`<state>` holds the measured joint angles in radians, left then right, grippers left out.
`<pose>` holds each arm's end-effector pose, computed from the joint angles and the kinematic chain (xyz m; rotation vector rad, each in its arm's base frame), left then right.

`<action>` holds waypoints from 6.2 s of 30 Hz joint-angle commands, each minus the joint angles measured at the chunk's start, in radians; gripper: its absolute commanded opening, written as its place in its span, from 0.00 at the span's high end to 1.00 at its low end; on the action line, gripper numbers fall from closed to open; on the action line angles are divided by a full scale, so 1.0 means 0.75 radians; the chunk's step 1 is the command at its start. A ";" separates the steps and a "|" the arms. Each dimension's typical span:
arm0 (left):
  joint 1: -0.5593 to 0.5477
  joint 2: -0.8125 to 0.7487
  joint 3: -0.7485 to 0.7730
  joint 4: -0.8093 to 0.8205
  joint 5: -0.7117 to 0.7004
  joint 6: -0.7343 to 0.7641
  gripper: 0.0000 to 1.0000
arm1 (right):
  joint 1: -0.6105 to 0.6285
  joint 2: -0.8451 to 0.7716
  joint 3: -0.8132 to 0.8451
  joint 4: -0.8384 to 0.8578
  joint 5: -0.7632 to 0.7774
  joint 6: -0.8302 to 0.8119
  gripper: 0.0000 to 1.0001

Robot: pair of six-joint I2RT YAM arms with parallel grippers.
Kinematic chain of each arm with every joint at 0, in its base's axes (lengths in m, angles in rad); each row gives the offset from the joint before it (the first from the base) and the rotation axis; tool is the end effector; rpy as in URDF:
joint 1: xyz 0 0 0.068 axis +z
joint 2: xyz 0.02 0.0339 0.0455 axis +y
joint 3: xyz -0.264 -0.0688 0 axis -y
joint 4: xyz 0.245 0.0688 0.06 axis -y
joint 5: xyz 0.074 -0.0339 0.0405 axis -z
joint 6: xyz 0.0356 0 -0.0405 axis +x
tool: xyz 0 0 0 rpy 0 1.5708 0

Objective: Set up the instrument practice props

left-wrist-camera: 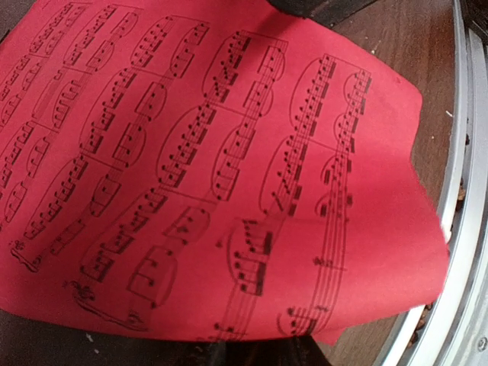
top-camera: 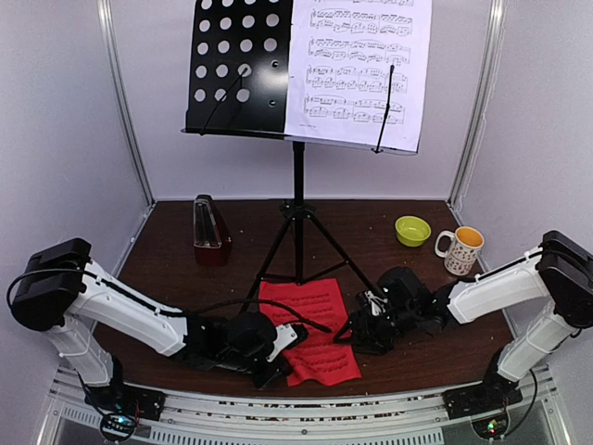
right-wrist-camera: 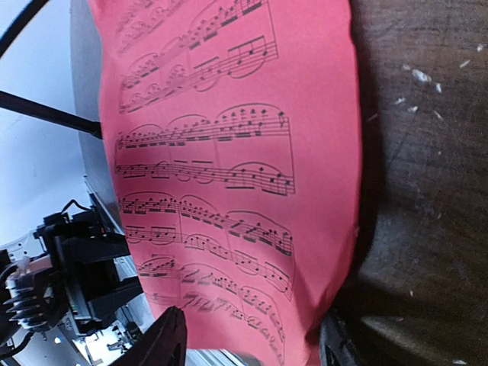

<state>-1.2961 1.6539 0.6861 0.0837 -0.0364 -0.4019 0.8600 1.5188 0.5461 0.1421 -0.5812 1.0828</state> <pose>0.0826 -0.2882 0.1241 1.1016 2.3364 -0.6621 0.1573 0.2127 0.1319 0.0114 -2.7807 -1.3509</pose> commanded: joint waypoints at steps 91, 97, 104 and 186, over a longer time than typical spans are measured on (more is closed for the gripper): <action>0.472 -0.918 -0.177 -0.173 0.304 0.389 0.12 | 0.784 -0.703 0.626 -1.321 0.880 -1.279 1.00; 0.489 -1.028 -0.164 -0.262 0.307 0.438 0.13 | 0.794 -0.764 0.623 -1.280 0.884 -1.324 1.00; 0.491 -1.019 -0.103 -0.241 0.537 0.430 0.52 | 0.794 -0.802 0.615 -1.241 0.883 -1.341 1.00; 0.602 -0.175 1.967 -1.027 -0.332 0.618 0.43 | 0.540 -0.043 2.358 -0.707 1.463 -1.443 1.00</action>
<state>-0.8772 1.4944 2.1021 -0.6739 -0.2783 0.0593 1.2774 1.4860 2.2707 -0.4370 0.4389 0.0467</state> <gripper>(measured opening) 0.585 0.009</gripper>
